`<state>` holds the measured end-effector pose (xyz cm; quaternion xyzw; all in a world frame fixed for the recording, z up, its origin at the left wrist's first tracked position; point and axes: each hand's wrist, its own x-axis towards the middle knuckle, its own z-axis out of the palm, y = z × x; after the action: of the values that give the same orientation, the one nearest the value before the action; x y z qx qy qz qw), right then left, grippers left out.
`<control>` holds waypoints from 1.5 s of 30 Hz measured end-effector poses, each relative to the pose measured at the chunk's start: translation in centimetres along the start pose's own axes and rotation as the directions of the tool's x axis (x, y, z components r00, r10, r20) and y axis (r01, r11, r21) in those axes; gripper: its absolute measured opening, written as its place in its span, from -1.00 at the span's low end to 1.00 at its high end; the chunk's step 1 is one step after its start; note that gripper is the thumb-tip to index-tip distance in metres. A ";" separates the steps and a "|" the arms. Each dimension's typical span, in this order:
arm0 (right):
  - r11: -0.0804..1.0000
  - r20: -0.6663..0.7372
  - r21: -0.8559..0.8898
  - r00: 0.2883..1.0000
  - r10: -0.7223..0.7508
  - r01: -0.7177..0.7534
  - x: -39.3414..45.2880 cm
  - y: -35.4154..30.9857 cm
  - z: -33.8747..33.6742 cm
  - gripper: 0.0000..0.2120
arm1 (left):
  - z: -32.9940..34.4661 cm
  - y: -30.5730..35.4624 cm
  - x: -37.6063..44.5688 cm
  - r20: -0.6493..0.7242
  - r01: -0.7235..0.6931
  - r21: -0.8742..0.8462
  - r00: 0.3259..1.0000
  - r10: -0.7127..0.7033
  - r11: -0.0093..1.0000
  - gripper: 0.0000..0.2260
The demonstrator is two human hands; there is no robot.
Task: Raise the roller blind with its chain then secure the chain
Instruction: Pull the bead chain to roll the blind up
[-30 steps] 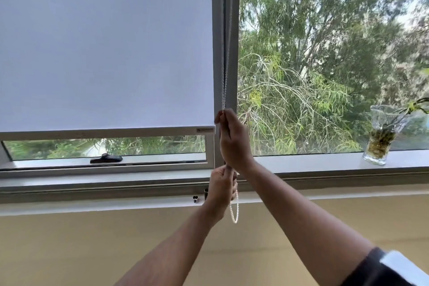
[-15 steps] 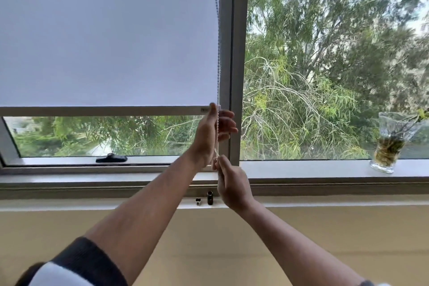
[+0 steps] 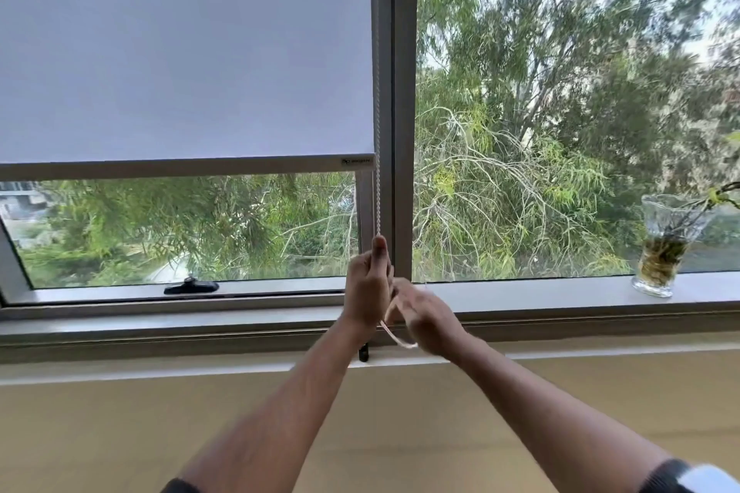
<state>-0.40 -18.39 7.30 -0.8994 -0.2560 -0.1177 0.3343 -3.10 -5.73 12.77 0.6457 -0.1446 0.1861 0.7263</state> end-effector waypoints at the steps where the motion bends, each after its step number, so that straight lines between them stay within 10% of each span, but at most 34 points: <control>1: 0.996 -0.051 0.093 0.999 0.006 -0.001 0.6 -0.6 -1.0 -0.70 | -0.1 -0.7 -0.4 -0.008 0.001 0.015 1.000 -0.001 1.000 -0.48; 9: 0.632 -0.243 0.739 0.967 -0.072 0.233 4.8 -9.4 -6.2 -0.69 | -0.3 -5.8 -4.4 0.008 0.184 -0.021 0.983 -0.184 0.983 -0.58; 19: 0.873 -0.659 0.267 0.738 -0.143 0.408 4.5 -9.6 -3.6 -0.81 | 0.1 -5.2 -3.7 -0.060 0.066 0.173 0.997 -0.056 0.983 -0.46; 27: 0.916 -0.623 0.229 0.772 -0.122 0.330 2.9 -6.9 -1.9 -0.80 | -1.7 2.7 3.2 0.062 -0.062 0.083 0.996 0.057 0.995 -0.79; 39: 0.947 -0.443 -0.042 0.844 -0.302 0.317 1.3 -3.0 0.4 -0.88 | 1.0 13.8 6.8 0.140 -0.112 -0.069 0.983 0.121 0.991 -0.58; 45: 0.989 -0.181 0.107 0.980 -0.080 0.101 1.0 -1.3 1.6 -0.77 | 1.0 10.3 6.2 0.013 -0.140 -0.036 0.990 0.140 0.990 -0.52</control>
<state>-0.25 -16.12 7.22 -0.8520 -0.2724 -0.1968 0.4015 -2.30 -5.22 24.79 0.6226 -0.1982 0.2291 0.7215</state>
